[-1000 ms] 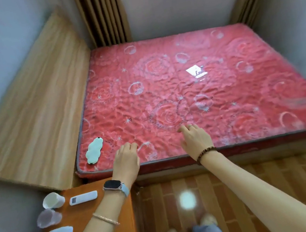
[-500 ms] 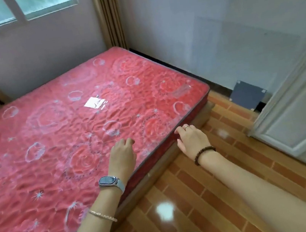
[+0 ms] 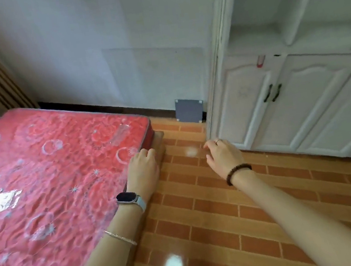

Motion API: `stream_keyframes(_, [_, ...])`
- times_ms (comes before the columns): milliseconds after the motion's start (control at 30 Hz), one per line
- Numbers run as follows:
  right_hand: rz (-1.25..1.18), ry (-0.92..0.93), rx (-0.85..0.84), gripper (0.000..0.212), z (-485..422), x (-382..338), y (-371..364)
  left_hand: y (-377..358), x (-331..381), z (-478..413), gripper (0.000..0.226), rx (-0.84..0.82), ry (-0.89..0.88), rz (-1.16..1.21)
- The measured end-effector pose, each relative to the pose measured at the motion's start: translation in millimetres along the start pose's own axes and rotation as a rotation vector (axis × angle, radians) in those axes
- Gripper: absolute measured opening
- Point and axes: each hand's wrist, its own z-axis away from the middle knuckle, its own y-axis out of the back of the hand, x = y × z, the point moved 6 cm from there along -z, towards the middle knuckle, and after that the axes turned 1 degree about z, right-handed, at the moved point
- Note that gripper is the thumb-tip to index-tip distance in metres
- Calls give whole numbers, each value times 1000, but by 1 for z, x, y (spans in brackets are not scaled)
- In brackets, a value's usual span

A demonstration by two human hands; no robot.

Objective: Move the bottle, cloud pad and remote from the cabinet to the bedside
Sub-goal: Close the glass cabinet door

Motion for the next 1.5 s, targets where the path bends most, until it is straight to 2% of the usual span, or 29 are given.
stream_keyframes(133, [7,-131,58,25,-3,53,26,-8,46,-54,10,38,-133,36])
stream_keyframes(267, [4,-232,119,27,-13,92,53,-11,84,-100,24,55,-217,121])
stream_keyframes(400, [-20,-324,136,29,-28,122,67,-16,111,-146,24,76,-298,155])
stream_keyframes(600, [-15,-396,190,27,-69,148,86,-15,130,-220,25,117,-392,188])
stream_keyframes(833, [-2,-414,394,28,-128,173,164,39,154,-304,24,305,-493,203])
stream_keyframes(1000, [-2,-380,506,30,-163,188,226,77,173,-340,24,417,-535,208])
stream_keyframes(1167, [-17,-290,581,27,-196,201,272,87,197,-367,30,447,-529,212])
stream_keyframes(1500, [-76,65,658,28,-259,182,366,106,237,-392,39,555,-378,224])
